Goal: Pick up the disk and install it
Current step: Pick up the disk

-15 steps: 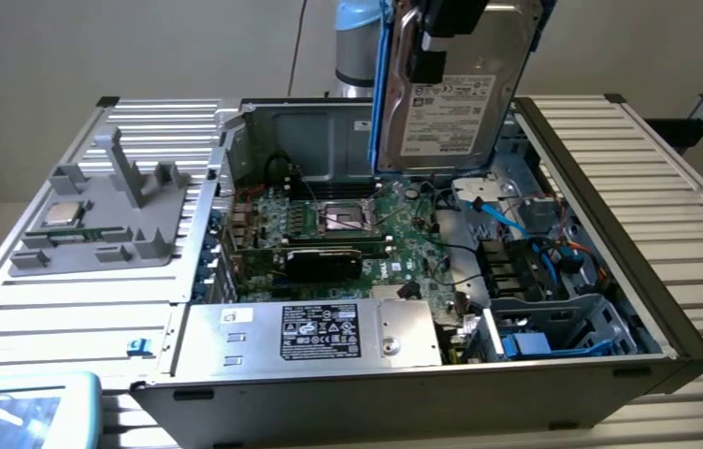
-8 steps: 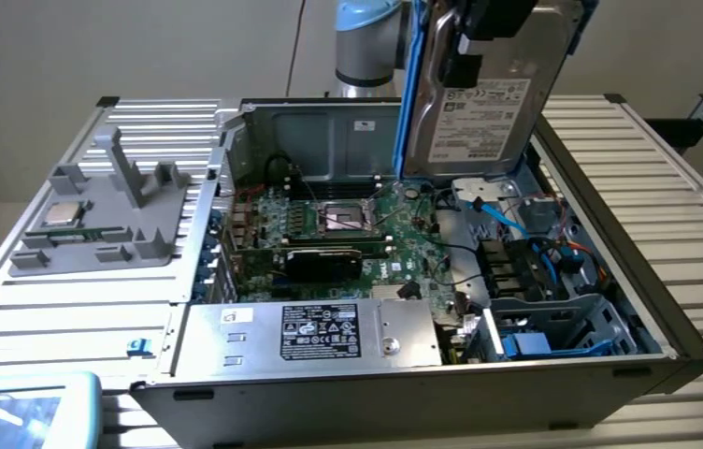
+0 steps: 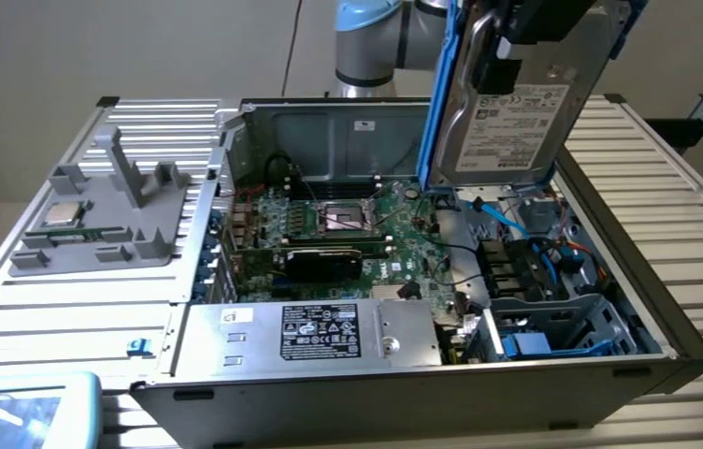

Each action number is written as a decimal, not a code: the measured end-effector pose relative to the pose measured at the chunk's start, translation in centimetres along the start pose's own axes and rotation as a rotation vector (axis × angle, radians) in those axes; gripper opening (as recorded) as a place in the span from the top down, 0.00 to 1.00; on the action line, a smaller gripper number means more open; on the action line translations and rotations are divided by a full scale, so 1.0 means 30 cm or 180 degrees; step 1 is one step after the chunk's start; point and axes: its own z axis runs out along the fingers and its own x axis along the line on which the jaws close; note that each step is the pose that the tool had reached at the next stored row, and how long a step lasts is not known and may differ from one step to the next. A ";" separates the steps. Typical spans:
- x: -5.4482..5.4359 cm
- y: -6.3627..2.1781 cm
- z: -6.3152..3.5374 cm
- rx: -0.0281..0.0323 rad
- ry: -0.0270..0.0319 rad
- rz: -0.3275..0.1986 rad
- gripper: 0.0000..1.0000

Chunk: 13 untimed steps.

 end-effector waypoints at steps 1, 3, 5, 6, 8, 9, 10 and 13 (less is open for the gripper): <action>0.010 -0.007 -0.002 0.0000 -0.0002 0.0000 0.63; 0.031 -0.020 -0.007 0.0000 -0.0004 0.0000 0.63; 0.051 -0.033 -0.011 0.0000 -0.0007 0.0000 0.63; 0.061 -0.039 -0.013 0.0000 -0.0008 0.0000 0.63; 0.082 -0.053 -0.018 0.0000 -0.0011 0.0000 0.63; 0.093 -0.061 -0.020 0.0000 -0.0013 0.0000 0.63; 0.103 -0.069 -0.022 0.0000 -0.0015 0.0000 0.63; 0.134 -0.095 -0.027 0.0001 -0.0021 -0.0001 0.63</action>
